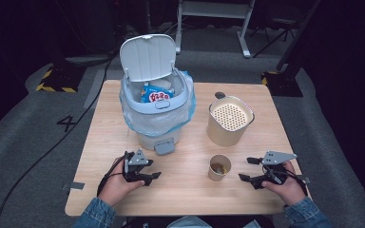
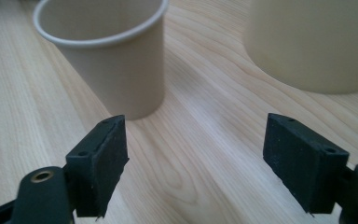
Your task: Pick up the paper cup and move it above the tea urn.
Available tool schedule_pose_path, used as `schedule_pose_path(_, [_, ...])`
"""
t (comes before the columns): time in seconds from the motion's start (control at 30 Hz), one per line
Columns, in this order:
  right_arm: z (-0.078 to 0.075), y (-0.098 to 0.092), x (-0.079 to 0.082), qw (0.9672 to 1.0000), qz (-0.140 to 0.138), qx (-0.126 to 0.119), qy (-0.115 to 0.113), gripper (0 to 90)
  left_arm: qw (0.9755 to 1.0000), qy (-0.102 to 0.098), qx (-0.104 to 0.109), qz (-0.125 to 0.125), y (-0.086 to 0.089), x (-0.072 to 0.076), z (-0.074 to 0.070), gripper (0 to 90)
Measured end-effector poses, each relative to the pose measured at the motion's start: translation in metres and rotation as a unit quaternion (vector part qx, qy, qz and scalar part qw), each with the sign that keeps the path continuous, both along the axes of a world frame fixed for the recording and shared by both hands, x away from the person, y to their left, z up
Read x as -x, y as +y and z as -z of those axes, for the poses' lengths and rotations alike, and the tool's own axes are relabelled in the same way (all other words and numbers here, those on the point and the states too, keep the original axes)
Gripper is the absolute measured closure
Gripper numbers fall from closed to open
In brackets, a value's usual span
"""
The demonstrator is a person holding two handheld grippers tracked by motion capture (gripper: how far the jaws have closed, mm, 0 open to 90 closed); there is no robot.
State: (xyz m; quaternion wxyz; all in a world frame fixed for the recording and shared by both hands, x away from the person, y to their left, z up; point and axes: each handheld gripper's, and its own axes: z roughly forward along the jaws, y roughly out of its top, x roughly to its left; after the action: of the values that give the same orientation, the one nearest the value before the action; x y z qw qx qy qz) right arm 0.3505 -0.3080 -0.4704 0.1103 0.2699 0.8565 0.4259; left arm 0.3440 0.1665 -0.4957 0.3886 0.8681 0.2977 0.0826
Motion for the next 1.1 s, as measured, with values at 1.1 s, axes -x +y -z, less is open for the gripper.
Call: schedule_pose_path(1.1, [0.024,0.074,-0.004,0.9961,-0.054,-0.067,-0.023,26.0,0.9994,-0.021,-0.028,-0.001,0.0,-0.002,0.008,35.6])
